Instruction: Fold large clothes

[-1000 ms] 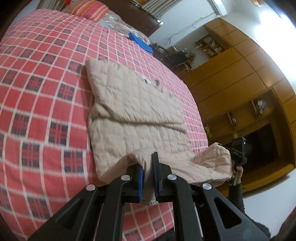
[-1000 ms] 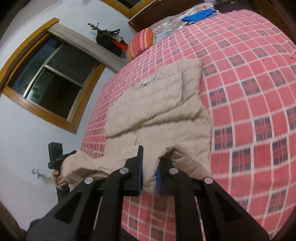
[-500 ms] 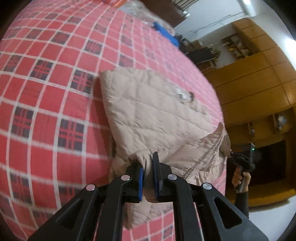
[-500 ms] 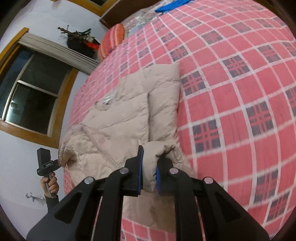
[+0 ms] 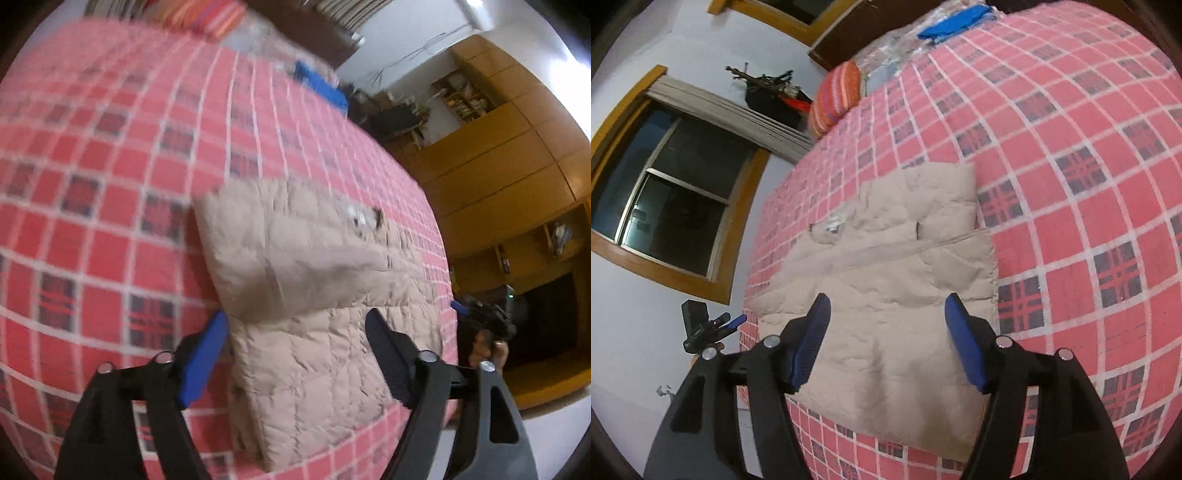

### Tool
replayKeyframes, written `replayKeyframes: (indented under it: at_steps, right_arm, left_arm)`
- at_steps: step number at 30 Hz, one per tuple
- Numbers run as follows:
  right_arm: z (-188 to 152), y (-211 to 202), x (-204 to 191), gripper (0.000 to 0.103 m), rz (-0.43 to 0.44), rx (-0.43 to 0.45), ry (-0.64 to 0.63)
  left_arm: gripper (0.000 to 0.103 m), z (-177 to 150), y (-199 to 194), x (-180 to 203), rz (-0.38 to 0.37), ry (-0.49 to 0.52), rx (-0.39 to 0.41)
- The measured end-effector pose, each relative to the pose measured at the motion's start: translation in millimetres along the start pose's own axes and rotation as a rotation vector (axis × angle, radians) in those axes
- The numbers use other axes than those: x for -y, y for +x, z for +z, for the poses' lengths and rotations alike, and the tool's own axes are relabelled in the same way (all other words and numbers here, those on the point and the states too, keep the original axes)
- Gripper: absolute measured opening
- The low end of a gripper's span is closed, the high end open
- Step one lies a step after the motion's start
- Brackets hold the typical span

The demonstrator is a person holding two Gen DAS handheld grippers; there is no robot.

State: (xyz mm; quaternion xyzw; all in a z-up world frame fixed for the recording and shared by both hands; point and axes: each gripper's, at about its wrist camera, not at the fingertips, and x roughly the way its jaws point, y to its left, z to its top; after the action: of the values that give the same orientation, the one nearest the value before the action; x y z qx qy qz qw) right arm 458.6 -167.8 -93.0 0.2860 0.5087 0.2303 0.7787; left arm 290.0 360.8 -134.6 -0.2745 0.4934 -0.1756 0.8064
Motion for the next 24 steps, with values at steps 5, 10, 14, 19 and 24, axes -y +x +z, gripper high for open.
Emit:
replayKeyframes:
  at_steps: [5,10,14,19,24]
  right_arm:
    - [-7.3,17.3,15.1,0.065,-0.088,0.009,-0.03]
    - [-10.3,43.7,42.9,0.065,-0.11,-0.017,0.001]
    - [-13.8,54.7,52.8,0.066,-0.099,-0.028,0.019]
    - [-27.2,49.0,37.2,0.025,-0.109,-0.004,-0.059]
    - [-33.1,26.5,6.1,0.012,-0.133,0.076,-0.152]
  left_arm:
    - [0.078,-8.3,19.4,-1.6,0.1,0.062,-0.005]
    - [0.078,-10.8,43.2,-7.8,0.14,0.061,-0.042]
    - [0.071,-11.1,51.4,-4.4,0.15,0.069,-0.024]
    - [0.012,-15.7,46.0,-0.9,0.152,0.055,0.019]
    - [0.008,-28.2,21.1,24.3,0.154,0.133,0.11]
